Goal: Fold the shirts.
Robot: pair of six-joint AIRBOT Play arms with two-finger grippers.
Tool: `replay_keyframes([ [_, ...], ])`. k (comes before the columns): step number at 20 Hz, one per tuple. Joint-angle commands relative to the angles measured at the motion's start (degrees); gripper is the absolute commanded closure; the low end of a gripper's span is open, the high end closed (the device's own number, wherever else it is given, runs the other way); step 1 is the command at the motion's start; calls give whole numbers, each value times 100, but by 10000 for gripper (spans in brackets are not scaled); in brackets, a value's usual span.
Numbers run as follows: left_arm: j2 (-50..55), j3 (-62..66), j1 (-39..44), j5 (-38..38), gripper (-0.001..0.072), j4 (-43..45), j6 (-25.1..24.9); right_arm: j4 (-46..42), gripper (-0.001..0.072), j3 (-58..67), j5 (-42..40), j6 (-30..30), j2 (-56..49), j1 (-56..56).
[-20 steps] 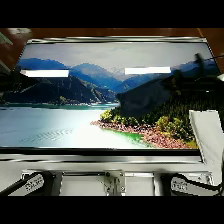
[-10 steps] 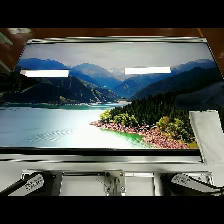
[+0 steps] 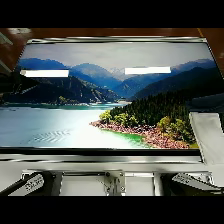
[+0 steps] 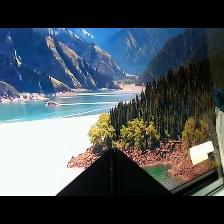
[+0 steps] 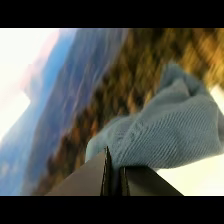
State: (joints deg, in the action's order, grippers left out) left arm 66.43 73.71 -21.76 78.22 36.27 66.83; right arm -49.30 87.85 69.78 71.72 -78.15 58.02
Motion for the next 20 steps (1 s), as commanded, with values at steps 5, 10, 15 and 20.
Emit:
replay_keyframes([
  [5,2,2,0,-17,667,0,57,-1644,647,785,262,26,4,37],
  [10,4,2,0,-17,667,2,52,-1408,647,785,511,704,2,74],
  [15,4,2,0,-13,667,2,52,723,648,785,-973,704,-94,-240],
  [20,4,2,0,-9,667,2,52,2011,648,793,-2065,122,-313,-1163],
])
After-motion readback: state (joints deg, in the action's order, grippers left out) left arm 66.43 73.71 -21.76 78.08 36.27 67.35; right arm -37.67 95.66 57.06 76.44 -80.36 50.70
